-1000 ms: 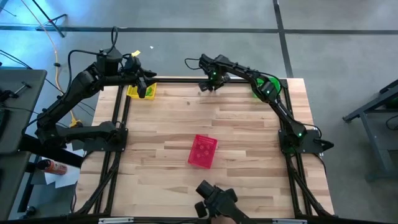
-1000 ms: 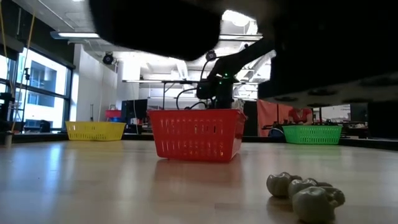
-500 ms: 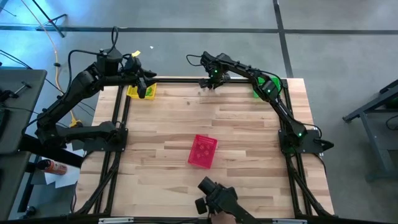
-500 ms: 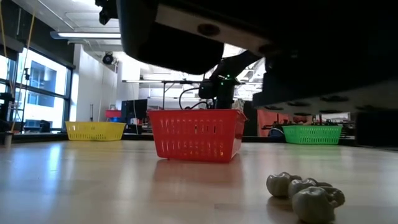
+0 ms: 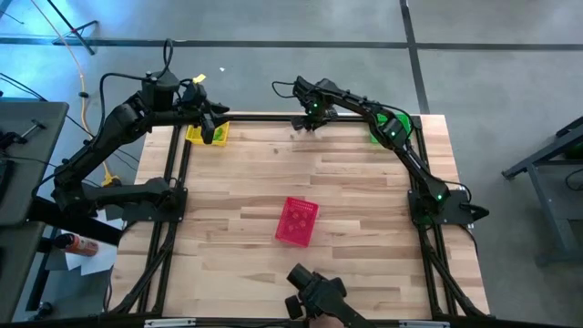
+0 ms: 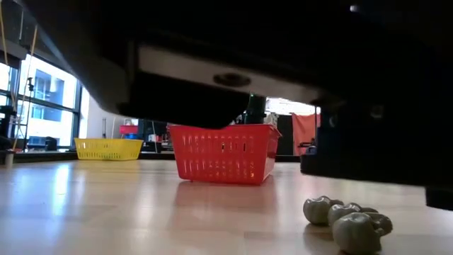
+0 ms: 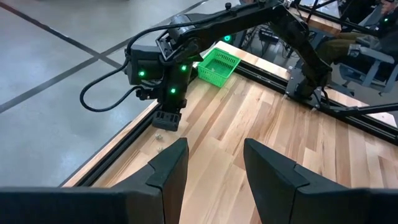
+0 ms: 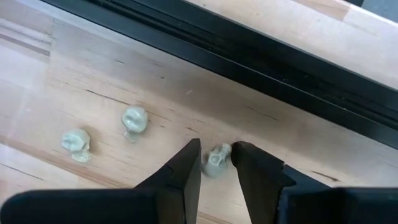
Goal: Sort Halloween decoration
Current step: Put the white skull toy into the green bin
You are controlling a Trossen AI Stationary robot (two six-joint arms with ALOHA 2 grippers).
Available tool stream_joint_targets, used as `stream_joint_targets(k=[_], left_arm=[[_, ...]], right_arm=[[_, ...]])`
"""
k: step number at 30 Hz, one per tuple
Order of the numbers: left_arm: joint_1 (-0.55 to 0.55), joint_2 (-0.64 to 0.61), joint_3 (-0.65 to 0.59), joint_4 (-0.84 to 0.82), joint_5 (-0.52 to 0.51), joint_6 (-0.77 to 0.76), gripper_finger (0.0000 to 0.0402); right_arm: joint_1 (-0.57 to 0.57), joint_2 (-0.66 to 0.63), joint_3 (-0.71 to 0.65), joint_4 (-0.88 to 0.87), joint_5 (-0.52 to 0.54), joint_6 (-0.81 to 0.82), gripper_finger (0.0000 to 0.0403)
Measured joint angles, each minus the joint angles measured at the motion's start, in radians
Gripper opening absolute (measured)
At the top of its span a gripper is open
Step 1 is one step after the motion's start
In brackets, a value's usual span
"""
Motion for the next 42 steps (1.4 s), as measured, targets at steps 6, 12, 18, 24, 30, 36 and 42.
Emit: stream_joint_targets(k=[6,12,18,24,30,36,42], left_arm=[[0.000,0.000,0.000,0.000,0.000,-0.008,0.0147],[0.000,0.000,0.000,0.000,0.000,-0.008,0.0147],[0.000,0.000,0.000,0.000,0.000,-0.008,0.0147],[0.000,0.000,0.000,0.000,0.000,-0.008,0.0147],[0.000,0.000,0.000,0.000,-0.014,-0.008,0.0147],[0.000,0.000,0.000,0.000,-0.049,-0.008,0.0147],[0.000,0.000,0.000,0.000,-0.049,-0.008,0.0147]], right_arm=[[0.001,0.000,-0.001,0.001,0.004,-0.036,0.0085],[0.000,0.000,-0.002,-0.001,0.004,-0.068,0.0035],[-0.007,0.000,-0.002,0.002,-0.009,-0.095,0.0005],[-0.016,-0.009,-0.003,0.001,-0.018,-0.144,0.0002],[-0.017,-0.029,-0.003,-0.005,-0.016,-0.205,0.0000],[-0.023,-0.052,-0.008,-0.018,-0.004,-0.266,0.0000],[-0.024,-0.099,-0.008,-0.022,-0.043,-0.389,0.0000]])
